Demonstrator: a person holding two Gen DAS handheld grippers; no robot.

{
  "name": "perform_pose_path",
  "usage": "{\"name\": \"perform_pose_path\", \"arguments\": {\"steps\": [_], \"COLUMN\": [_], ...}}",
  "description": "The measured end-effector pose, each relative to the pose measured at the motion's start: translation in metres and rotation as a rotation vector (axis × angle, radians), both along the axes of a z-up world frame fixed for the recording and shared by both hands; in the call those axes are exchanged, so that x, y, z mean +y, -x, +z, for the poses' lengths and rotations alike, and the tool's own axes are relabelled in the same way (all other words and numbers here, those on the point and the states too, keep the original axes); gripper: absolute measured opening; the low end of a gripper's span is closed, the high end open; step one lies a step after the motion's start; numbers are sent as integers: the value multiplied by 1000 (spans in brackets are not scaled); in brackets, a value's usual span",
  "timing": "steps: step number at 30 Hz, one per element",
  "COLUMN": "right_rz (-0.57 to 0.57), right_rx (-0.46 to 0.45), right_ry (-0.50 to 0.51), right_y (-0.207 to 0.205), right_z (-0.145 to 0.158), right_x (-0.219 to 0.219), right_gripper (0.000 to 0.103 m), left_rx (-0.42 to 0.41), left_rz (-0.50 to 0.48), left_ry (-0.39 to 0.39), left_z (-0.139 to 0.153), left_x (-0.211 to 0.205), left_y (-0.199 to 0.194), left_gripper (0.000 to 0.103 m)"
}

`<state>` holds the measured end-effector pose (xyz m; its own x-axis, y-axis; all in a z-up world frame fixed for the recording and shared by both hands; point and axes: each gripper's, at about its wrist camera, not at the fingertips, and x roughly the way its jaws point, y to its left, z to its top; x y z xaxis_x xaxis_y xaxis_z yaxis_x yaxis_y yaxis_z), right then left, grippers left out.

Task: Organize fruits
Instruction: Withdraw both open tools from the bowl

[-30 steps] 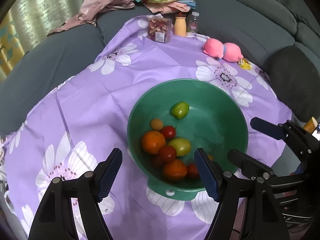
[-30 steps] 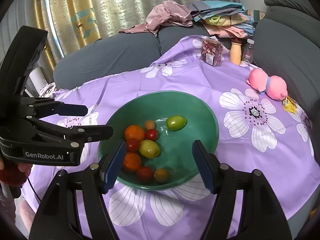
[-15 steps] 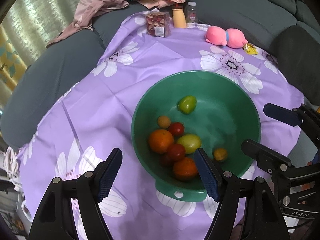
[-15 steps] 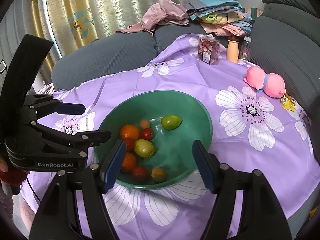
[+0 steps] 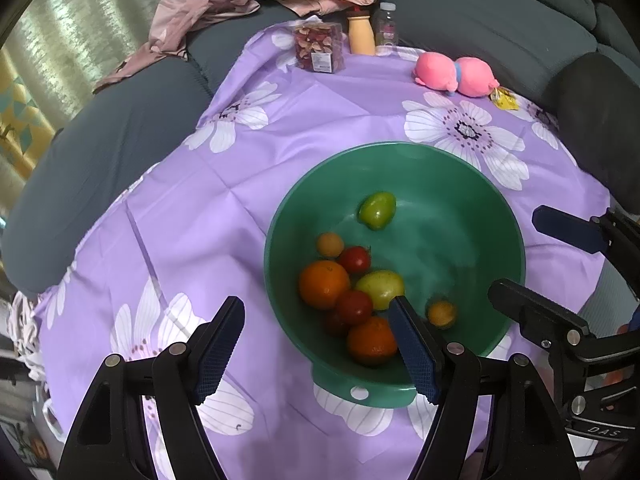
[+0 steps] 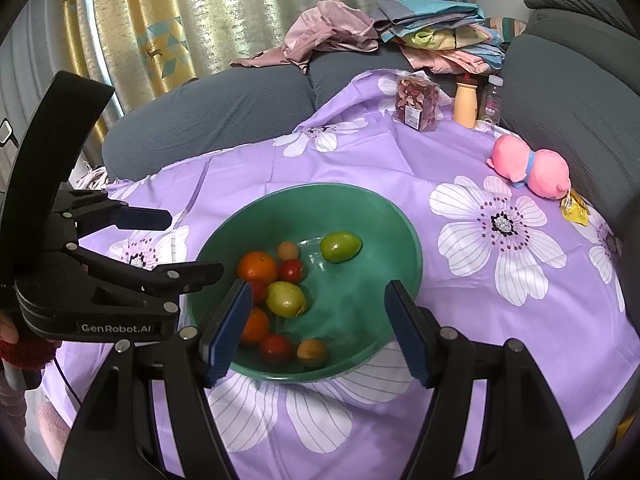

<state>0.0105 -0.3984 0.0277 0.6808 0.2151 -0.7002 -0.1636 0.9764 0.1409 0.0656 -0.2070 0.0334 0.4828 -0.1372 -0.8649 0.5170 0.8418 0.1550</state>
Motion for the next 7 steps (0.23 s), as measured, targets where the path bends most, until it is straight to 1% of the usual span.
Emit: {"name": "perform_pose_path", "arguments": {"steps": [7], "right_rz": [2], "right_rx": [-1], "right_ry": [3], "right_y": [0], "right_z": [1], "right_x": [2], "right_gripper": [69], "left_rx": [1], "left_rz": [1], "left_ry": [1], "left_z": [0], "left_x": [0], "left_y": [0], "left_gripper": [74]}}
